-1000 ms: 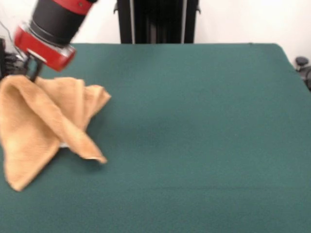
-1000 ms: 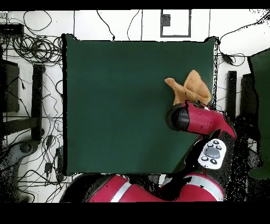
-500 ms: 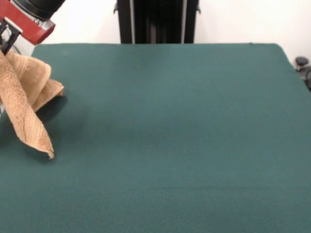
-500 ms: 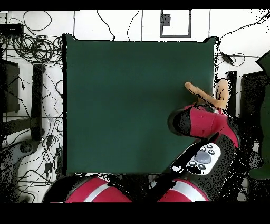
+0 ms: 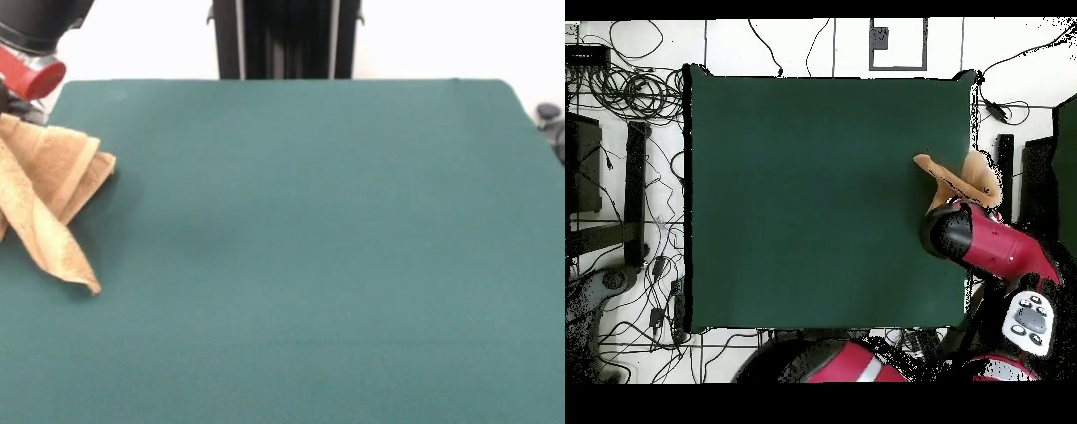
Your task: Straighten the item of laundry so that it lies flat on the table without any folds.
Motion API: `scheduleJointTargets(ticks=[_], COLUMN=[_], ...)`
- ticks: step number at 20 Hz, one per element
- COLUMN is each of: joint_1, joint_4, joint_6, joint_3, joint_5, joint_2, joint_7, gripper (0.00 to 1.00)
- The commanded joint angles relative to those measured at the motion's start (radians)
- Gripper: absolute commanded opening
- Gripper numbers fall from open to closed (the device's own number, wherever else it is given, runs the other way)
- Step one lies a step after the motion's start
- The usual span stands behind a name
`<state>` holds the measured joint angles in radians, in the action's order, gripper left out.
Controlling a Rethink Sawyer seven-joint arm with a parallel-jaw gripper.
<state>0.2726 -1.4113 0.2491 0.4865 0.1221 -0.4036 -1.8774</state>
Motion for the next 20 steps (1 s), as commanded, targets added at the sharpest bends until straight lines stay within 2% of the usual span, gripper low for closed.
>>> scheduleJointTargets(ticks=[1, 3, 7, 13, 20], joint_1=[-0.078, -0.098, -0.096, -0.118, -0.219], joint_4=[-0.048, -0.034, -0.058, -0.049, -0.06], joint_6=[0.185, 0.21, 0.17, 0.186, 0.175], joint_3=[-0.107, -0.077, -0.076, -0.042, 0.065], joint_5=[-0.085, -0.094, -0.102, -0.114, -0.188], joint_2=[0.007, 0.019, 0.013, 0.026, 0.079], joint_7=[-0.179, -0.193, -0.204, -0.22, -0.363], gripper=[0.0, 0.0, 0.0, 0.0, 0.0])
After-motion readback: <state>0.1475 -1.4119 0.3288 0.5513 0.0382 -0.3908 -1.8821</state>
